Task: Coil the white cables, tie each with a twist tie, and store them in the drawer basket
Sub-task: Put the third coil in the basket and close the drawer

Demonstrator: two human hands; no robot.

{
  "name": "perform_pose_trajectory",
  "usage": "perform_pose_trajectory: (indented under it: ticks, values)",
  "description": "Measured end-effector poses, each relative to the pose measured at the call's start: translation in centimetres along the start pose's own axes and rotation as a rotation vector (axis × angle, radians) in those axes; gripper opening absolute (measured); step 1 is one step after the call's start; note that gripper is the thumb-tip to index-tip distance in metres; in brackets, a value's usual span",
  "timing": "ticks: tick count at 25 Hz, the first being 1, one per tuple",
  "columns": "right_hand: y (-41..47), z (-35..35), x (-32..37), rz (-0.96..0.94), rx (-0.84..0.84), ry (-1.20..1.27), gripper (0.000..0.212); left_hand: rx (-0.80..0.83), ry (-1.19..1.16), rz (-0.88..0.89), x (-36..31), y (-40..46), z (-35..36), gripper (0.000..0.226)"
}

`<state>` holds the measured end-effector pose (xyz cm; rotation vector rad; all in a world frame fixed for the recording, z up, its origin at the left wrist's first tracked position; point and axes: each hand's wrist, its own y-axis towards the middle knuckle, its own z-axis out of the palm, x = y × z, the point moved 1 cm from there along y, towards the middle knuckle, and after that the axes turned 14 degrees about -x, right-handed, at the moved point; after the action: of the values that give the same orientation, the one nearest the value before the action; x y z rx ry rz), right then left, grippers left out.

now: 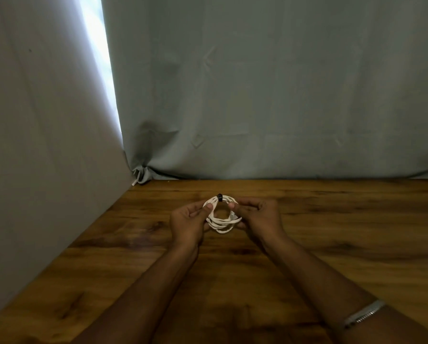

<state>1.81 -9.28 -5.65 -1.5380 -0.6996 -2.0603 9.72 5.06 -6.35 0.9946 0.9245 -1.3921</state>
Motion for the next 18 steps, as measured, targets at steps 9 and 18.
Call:
perform_pose_trajectory:
  ticks: [9,18]
  values:
    - [-7.1,-2.7,4.3,-0.056,-0.056,-0.07,0.02,0.137,0.076,-0.026,-3.1,-6.5,-1.8,0.026]
    - [-20.1,-16.5,15.9,-0.178,-0.22,-0.233,0.024,0.526,0.434,0.306,-8.2,-22.1,1.2,0.014]
